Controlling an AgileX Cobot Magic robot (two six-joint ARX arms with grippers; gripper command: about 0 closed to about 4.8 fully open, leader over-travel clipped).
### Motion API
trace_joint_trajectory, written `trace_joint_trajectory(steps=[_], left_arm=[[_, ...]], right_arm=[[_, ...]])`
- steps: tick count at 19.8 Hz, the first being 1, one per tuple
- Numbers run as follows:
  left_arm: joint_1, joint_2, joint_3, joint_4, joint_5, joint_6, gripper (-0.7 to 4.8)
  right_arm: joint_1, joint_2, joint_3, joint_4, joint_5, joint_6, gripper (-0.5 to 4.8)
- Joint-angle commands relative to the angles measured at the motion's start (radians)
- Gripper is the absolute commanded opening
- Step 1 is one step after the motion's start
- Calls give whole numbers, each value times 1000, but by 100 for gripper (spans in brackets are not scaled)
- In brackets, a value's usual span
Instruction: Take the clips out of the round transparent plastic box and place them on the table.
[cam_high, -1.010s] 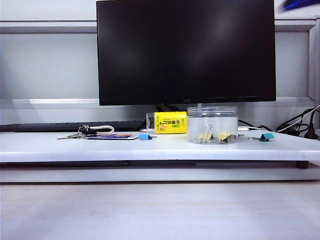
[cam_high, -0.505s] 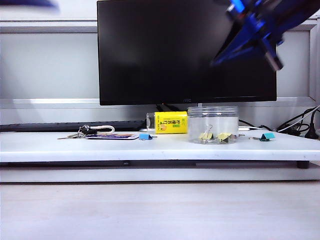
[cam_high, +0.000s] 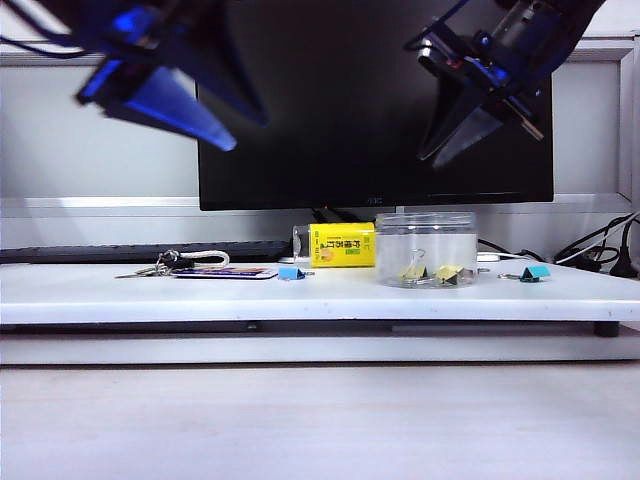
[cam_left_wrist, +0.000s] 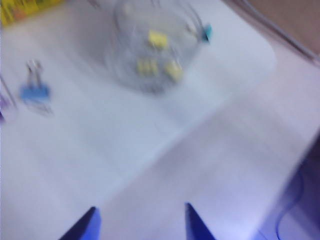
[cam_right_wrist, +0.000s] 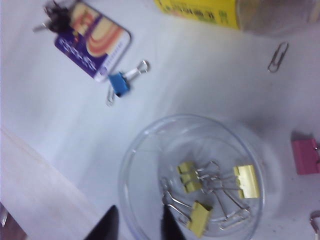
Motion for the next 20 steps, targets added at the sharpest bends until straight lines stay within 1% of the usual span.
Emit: trace_joint_trajectory(steps=[1, 2, 4, 5, 9, 12, 17, 20], left_arm=[[2, 63, 61, 20, -6, 5, 229], [2, 79, 78, 21, 0, 5, 228], [2, 90, 92, 35, 65, 5, 229], [2, 90, 92, 46, 82, 5, 229], [2, 90, 96, 51, 89, 5, 229], [2, 90, 96, 61, 156, 5, 229], [2, 90, 96, 66, 169, 5, 228], [2, 90, 95, 65, 171, 2, 229]], right_arm=[[9, 33, 19, -36, 0, -40, 95], [9, 47, 19, -36, -3, -42, 95], [11, 76, 20, -35, -29, -54, 95], [11, 89, 20, -31, -29, -54, 95], [12, 130, 21, -9, -26, -56, 95], [12, 145, 21, 10, -26, -56, 95], [12, 163, 22, 29, -21, -56, 95], [13, 169, 22, 29, 17, -64, 95]])
